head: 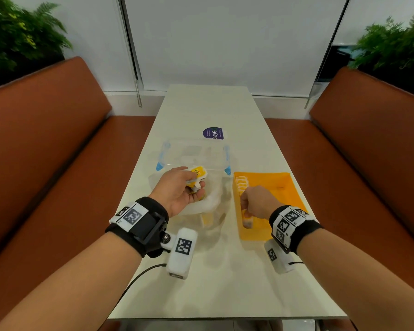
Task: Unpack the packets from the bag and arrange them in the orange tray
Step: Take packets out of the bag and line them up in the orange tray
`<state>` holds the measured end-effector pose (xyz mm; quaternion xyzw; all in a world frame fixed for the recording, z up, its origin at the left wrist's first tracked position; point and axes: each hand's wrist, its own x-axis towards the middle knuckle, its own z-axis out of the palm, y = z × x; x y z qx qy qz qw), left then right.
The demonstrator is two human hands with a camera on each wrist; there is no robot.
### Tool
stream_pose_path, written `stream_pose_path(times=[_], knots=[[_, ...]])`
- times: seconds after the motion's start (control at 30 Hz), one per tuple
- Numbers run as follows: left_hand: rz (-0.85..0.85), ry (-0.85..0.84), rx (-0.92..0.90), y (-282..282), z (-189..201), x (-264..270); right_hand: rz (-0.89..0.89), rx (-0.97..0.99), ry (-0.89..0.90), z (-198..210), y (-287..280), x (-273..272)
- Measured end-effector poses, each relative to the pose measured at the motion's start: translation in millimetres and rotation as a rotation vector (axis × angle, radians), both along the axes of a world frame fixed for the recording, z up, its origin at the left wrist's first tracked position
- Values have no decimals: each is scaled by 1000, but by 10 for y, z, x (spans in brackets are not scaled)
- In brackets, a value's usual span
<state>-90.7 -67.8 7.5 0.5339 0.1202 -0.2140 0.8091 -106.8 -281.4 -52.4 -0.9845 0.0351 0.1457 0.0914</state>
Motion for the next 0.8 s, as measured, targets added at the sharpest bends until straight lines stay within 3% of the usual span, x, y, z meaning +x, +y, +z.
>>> stream_pose_path(times=[0.4, 0.47, 0.57, 0.67, 0.8], knots=[[-8, -26, 5, 39, -7, 18, -56, -83, -139, 125, 39, -26], [-31, -39, 31, 32, -18, 15, -78, 18, -233, 261, 100, -6], [-47, -56, 45, 16, -51, 1, -117, 337, -338, 480, 263, 44], [-67, -85, 42, -6, -61, -17, -144, 637, -317, 693, 466, 59], [-110, -110, 51, -5, -61, -41, -87, 785, -313, 804, 607, 77]])
